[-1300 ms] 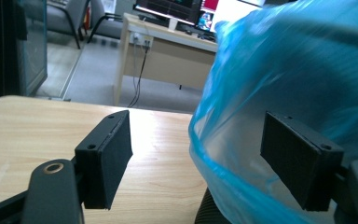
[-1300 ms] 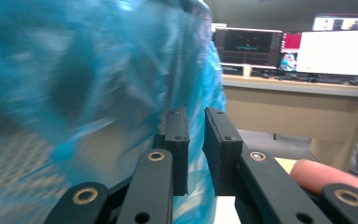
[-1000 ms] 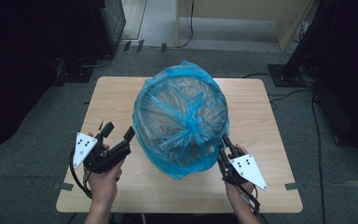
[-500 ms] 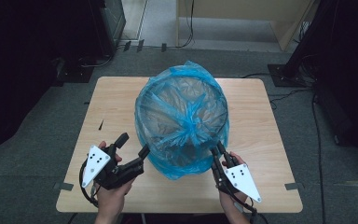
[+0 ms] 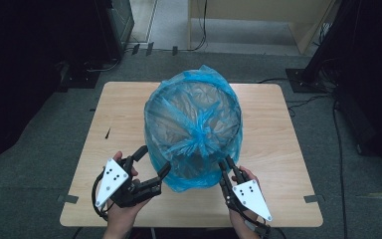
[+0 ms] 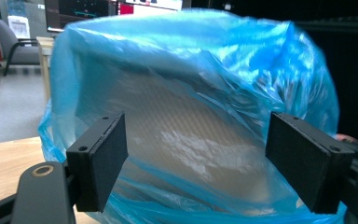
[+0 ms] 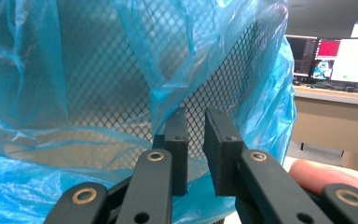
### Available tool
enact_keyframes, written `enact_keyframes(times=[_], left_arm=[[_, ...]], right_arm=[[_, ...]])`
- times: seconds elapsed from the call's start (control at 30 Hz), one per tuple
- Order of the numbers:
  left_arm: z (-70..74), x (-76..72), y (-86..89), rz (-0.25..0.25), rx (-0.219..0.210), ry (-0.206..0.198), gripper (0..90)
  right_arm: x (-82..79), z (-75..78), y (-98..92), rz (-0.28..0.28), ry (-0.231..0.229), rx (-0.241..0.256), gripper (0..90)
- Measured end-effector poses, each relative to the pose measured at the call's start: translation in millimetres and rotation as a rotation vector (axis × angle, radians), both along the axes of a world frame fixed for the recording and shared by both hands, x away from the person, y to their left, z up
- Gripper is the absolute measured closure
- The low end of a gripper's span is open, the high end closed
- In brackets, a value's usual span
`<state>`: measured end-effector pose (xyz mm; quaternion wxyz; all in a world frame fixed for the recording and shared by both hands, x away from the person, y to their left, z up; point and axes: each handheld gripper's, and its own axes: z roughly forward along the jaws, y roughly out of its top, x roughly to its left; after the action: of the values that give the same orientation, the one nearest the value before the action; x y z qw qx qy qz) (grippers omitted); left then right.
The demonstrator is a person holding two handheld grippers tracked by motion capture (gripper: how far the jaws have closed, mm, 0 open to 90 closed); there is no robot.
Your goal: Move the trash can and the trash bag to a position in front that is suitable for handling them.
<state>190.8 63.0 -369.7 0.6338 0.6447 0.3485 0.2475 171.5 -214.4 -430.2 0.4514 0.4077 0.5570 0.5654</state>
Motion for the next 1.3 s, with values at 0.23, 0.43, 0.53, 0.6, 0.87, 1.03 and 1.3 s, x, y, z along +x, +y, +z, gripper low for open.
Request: enact_keyframes(times=[0.23,0.43,0.53,0.6,0.87,1.03,1.3], left_arm=[[-17.5,13.3,-4.0,0.032,0.040,0.045,21.3],[-29.5,27.2,-2.6,0.095,0.076,0.093,21.4],[-33.2,32.6,-0.3,0.098,0.059,0.108,21.1],[-33.7,35.1,0.8,0.116,0.062,0.110,21.1],[-40.0,46.6,12.6,0.176,0.053,0.143,21.5],[-47.0,55.2,13.7,0.207,0.075,0.175,21.5],[-55.8,83.7,13.8,0.301,0.104,0.224,23.4]], right_arm=[[1.1,-1.4,0.7,0.011,0.017,0.005,80.0],[0.1,0.2,-1.2,0.041,0.007,0.013,72.1],[-4.2,5.6,-6.8,0.070,-0.031,0.035,62.7],[-7.6,10.8,-12.9,0.072,-0.075,0.058,56.6],[-1.6,42.4,-41.1,-0.071,-0.109,0.081,51.2],[24.3,61.8,-60.9,-0.123,-0.065,0.107,54.2],[51.0,51.4,-60.5,-0.101,0.043,0.083,57.0]])
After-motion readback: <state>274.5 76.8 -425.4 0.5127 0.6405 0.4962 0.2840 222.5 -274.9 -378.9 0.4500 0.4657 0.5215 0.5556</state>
